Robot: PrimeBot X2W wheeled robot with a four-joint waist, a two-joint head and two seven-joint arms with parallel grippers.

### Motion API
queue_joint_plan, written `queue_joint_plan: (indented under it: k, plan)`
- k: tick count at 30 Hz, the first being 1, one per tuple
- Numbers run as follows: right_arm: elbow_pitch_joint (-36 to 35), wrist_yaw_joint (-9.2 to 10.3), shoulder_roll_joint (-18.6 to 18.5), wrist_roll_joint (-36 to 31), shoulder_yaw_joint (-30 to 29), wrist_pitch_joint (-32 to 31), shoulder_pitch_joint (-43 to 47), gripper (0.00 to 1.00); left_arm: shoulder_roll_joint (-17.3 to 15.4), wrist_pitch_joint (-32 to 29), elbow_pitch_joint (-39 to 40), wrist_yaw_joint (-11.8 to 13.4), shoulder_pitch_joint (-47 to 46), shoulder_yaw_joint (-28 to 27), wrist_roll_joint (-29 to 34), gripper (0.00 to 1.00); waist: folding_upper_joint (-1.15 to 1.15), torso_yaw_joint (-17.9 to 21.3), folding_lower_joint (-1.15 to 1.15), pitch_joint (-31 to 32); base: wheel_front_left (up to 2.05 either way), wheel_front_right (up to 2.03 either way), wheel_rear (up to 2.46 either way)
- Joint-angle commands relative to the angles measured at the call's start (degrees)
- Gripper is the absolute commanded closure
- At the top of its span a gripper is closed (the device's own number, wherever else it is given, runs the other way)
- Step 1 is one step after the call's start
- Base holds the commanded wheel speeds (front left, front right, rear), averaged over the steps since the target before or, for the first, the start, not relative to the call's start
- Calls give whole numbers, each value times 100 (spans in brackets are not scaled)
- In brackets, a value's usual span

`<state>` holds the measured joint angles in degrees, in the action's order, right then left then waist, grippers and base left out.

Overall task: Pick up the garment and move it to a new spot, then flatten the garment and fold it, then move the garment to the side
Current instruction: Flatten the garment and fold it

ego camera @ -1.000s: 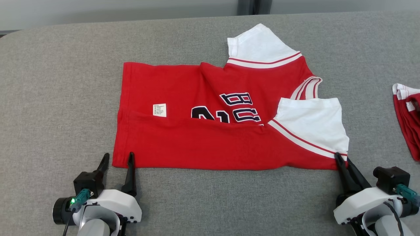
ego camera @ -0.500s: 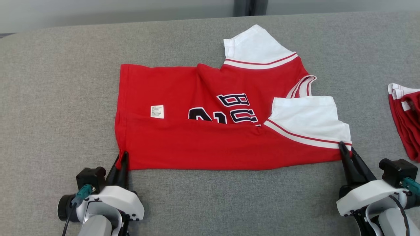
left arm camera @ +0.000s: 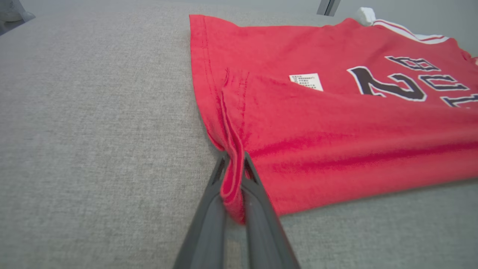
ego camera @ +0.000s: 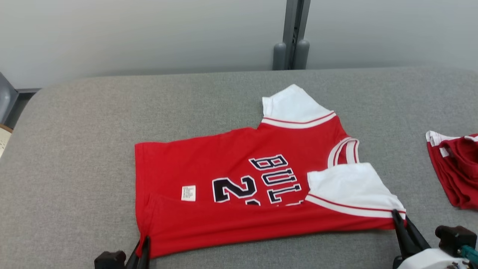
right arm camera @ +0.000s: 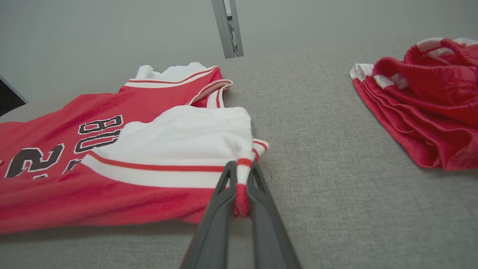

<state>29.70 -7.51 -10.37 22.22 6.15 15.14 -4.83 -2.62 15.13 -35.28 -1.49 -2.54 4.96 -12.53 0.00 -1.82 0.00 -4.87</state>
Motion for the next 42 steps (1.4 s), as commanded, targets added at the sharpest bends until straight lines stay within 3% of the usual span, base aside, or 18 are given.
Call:
queue_joint_plan:
  k: [1,12,13,15,16,28,35,42]
  plan:
    - [10,4,-49,43,-49,-5,116,100,-57,-2,-5,-4,110,-53,28,100,0,-66,0,271,0,0,0]
    - [64,4,-57,227,107,-5,844,100,-56,-2,-86,12,756,55,71,100,0,-140,0,620,0,0,0]
    - [113,4,-38,251,160,-5,838,98,-55,-2,-96,7,758,81,46,89,0,-141,0,608,0,0,0]
    - [209,3,-24,285,255,-5,742,37,-49,-2,-60,2,698,153,42,27,0,-145,0,574,0,0,0]
    - [263,3,-20,306,298,-5,688,0,-47,-2,-49,16,660,184,26,0,0,-150,0,553,0,0,0]
    - [112,2,-164,-3,0,-5,-166,0,-44,-1,306,167,-143,110,88,0,0,-178,0,89,0,0,0]
    - [432,2,-198,-280,180,-28,-1169,0,-149,-15,-462,18,-1317,16,113,0,0,-157,0,-266,0,0,0]
    - [775,2,-312,-365,500,-221,-2043,0,-321,-643,-1273,-103,-2373,79,84,0,0,-162,0,-510,0,0,0]
